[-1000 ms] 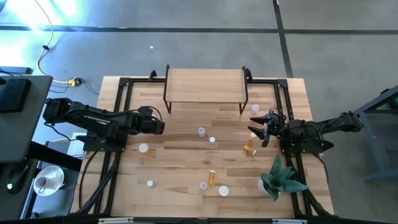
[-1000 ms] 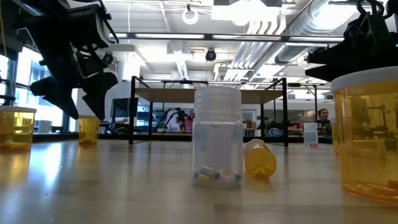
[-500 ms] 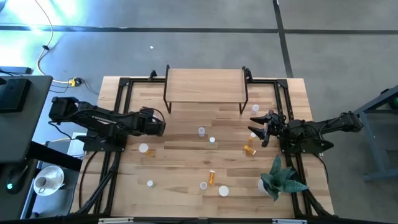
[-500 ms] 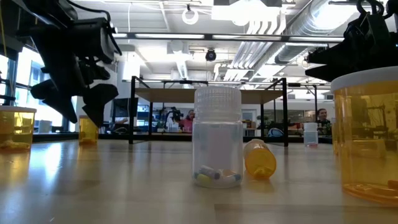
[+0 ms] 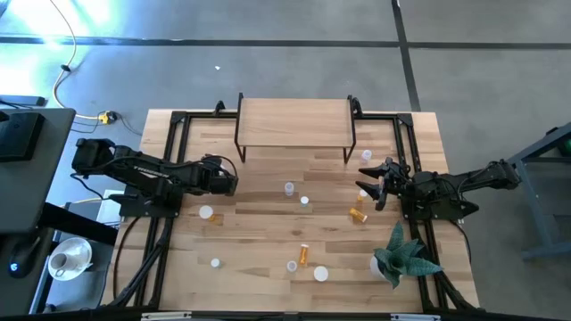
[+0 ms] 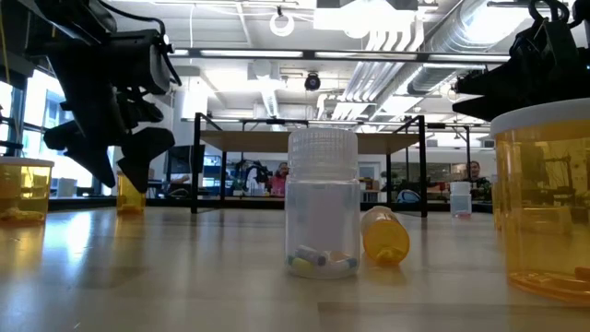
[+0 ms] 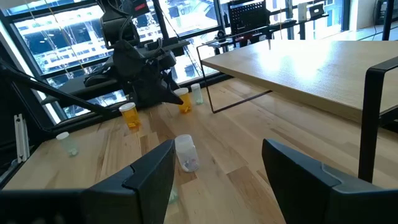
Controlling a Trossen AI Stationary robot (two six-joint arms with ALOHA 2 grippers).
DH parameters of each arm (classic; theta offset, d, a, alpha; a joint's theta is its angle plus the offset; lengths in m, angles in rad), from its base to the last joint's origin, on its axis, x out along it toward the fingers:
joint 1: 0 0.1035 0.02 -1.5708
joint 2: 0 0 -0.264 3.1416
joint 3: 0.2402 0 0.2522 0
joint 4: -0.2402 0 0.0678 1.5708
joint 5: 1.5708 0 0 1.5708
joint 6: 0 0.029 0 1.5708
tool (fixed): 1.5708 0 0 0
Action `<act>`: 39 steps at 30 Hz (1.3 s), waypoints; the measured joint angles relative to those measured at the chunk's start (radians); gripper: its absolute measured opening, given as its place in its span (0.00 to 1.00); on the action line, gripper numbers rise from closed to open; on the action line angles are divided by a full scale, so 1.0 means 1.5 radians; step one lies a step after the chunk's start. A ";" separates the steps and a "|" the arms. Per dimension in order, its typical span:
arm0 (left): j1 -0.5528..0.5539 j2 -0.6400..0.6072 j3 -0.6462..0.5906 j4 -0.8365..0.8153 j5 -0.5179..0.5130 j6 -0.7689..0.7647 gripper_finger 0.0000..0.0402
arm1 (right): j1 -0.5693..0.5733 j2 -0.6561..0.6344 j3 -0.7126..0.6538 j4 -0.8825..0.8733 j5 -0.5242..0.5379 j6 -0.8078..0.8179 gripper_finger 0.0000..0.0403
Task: Pick and place medicine bottles onto shelf by color
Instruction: Put the top left large orange pill bottle on the shelf
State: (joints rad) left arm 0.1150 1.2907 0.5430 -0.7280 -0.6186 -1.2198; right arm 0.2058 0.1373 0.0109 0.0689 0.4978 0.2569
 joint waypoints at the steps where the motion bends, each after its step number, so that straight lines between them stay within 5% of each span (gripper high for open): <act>1: 0.000 0.000 0.000 0.000 0.001 0.000 0.71 | 0.000 0.000 0.000 0.000 0.000 0.000 0.58; 24: 0.000 0.000 0.000 0.031 -0.009 0.035 0.49 | 0.000 0.000 0.000 0.000 0.000 0.000 0.58; 39: -0.013 -0.001 0.005 0.031 0.002 0.048 0.47 | 0.000 0.000 0.000 0.000 0.000 0.000 0.58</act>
State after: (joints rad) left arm 0.0959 1.2900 0.5511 -0.6815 -0.6158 -1.1472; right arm 0.2057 0.1374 0.0106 0.0689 0.4978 0.2568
